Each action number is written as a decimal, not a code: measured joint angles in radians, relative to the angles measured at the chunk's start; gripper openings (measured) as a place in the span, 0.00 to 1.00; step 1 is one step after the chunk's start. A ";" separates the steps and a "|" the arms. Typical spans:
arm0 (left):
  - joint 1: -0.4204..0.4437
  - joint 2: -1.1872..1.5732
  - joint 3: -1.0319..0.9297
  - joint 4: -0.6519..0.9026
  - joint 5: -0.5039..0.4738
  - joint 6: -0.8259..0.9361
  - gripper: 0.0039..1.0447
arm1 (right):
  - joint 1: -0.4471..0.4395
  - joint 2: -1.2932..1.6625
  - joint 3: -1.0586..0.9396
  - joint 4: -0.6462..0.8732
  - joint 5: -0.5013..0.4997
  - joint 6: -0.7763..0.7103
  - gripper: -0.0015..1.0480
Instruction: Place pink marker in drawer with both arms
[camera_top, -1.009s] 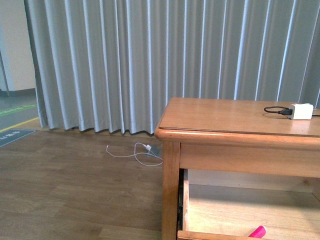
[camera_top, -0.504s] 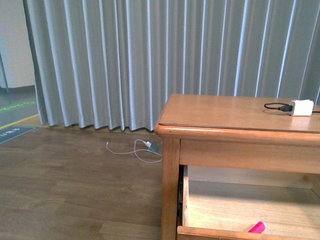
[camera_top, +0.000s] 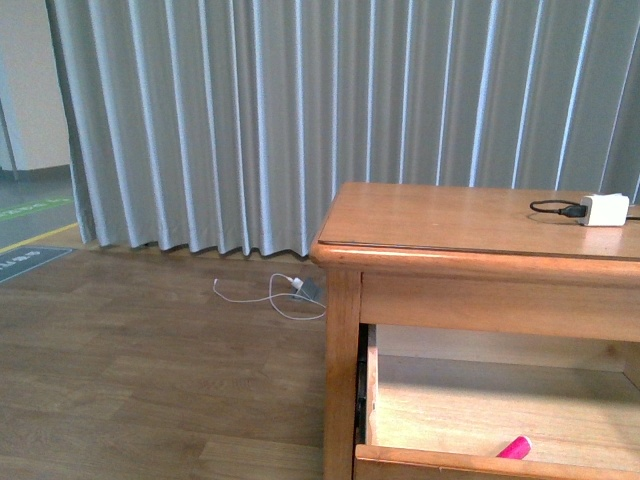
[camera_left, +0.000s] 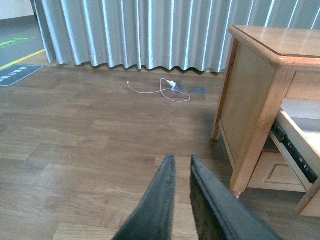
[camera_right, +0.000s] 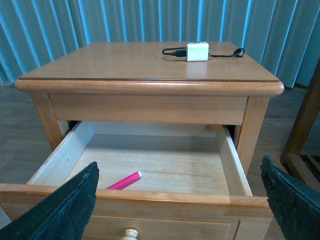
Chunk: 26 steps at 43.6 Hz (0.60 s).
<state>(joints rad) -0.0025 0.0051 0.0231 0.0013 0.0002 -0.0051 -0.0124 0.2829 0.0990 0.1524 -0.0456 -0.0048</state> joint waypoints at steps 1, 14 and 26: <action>0.000 0.000 0.000 0.000 0.000 0.000 0.16 | -0.011 0.006 0.012 -0.041 -0.046 -0.011 0.92; 0.000 0.000 0.000 0.000 0.000 0.000 0.78 | -0.095 0.502 0.227 -0.304 -0.207 0.035 0.92; 0.000 0.000 0.000 0.000 0.000 0.001 0.94 | -0.095 1.022 0.445 -0.253 -0.162 0.062 0.92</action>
<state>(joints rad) -0.0025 0.0048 0.0231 0.0013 0.0002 -0.0040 -0.1074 1.3048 0.5438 -0.1001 -0.2073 0.0570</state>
